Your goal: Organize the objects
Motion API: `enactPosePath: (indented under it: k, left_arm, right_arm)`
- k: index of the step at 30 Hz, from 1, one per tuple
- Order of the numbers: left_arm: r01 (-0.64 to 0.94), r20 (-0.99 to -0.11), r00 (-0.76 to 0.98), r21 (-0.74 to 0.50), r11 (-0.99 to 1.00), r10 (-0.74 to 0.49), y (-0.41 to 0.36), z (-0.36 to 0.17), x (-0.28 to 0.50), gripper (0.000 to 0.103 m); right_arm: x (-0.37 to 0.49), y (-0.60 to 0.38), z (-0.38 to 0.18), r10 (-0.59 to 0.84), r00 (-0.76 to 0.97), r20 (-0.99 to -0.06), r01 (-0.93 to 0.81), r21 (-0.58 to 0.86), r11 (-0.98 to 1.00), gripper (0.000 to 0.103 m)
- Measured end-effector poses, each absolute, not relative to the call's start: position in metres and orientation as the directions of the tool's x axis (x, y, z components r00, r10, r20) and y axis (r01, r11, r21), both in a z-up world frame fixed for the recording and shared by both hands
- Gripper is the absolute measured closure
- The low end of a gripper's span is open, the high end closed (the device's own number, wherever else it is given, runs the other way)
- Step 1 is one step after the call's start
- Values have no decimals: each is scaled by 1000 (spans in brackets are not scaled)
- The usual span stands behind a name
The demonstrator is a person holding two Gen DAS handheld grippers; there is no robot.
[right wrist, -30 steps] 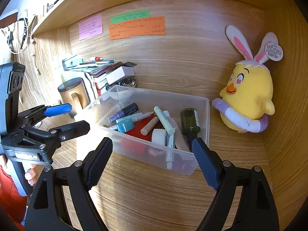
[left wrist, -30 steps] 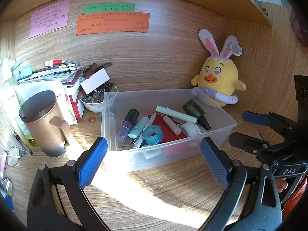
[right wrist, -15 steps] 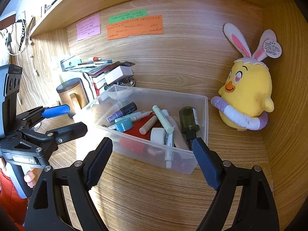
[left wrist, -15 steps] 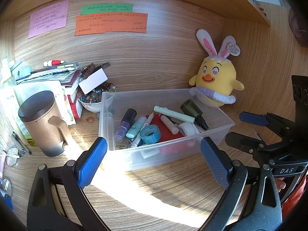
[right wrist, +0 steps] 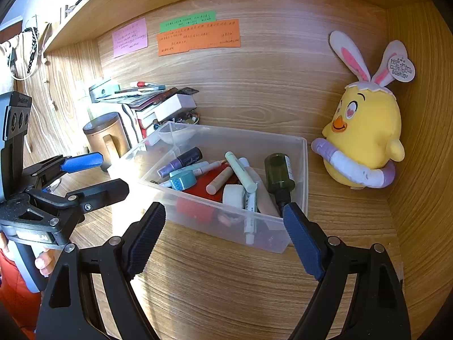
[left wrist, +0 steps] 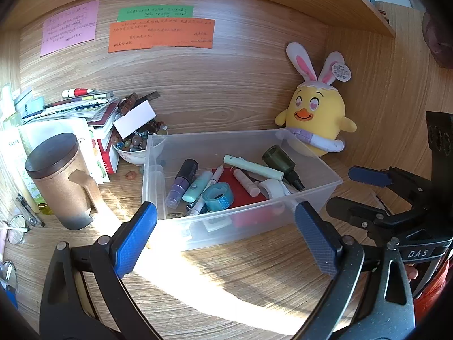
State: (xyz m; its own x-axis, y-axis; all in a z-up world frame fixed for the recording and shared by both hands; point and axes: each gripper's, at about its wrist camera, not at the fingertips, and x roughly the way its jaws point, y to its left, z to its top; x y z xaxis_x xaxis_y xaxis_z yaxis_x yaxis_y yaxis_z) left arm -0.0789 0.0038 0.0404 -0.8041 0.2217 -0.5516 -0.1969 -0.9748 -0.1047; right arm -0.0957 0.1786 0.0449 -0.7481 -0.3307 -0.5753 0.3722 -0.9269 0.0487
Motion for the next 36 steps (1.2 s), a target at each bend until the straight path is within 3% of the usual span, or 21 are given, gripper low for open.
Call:
enactPosePath:
  k: [36]
  left_arm:
    - [-207, -540, -809, -107, -972, 232, 4, 46, -74, 1]
  right_arm:
    - [-96, 177, 44, -327, -747, -579, 374, 42, -927, 20]
